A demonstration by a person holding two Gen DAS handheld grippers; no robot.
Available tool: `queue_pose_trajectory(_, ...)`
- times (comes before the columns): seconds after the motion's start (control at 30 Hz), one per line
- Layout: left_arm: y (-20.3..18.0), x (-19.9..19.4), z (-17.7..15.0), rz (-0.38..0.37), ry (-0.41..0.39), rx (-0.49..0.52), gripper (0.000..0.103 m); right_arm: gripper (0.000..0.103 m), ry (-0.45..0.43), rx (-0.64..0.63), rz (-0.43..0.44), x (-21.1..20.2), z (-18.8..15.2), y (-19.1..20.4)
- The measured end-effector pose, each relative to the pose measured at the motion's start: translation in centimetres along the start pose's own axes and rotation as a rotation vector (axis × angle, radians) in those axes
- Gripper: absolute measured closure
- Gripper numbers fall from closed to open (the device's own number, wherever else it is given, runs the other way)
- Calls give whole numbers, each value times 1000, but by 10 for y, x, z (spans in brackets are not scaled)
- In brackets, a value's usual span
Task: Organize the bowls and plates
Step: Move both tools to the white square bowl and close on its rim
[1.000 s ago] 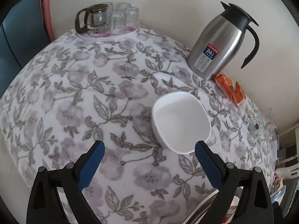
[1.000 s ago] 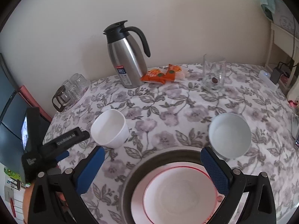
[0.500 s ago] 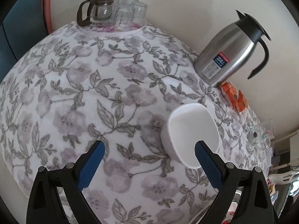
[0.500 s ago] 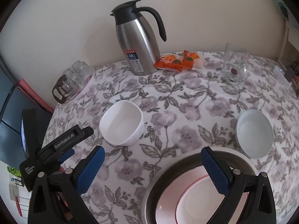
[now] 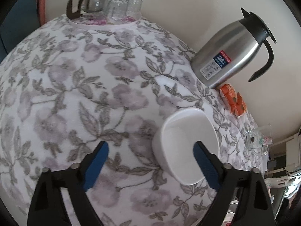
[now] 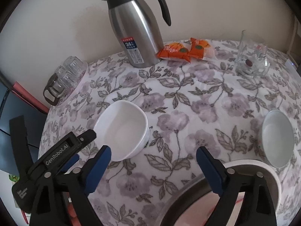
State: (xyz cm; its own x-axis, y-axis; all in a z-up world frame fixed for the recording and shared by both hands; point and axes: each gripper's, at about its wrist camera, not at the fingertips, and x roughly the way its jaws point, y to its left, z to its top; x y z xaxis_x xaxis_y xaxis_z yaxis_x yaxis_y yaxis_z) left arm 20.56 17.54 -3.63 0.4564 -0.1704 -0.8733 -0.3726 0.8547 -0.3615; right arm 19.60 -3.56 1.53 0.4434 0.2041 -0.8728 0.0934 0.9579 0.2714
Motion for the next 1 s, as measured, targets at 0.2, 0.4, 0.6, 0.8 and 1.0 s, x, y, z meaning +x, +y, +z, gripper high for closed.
queue_pose_trajectory(0.2,-1,11,4,-16,4,7,33,31,28,9,12,27,3,3)
queue_pose_trajectory(0.4,-1,25,8,-32,11,3,48,49,49,12,25,47,5,7)
queue_pose_trajectory(0.6,-4,34,10,-55,-2,23,64,65,56,-1,21,62,5,13)
queue_pose_trajectory(0.8,-6,37,10,-67,-3,41,87,85,60,-9,34,68,4,14)
queue_pose_trajectory(1.0,-5,37,10,-61,0,53,91,85,55,-22,24,67,3,17)
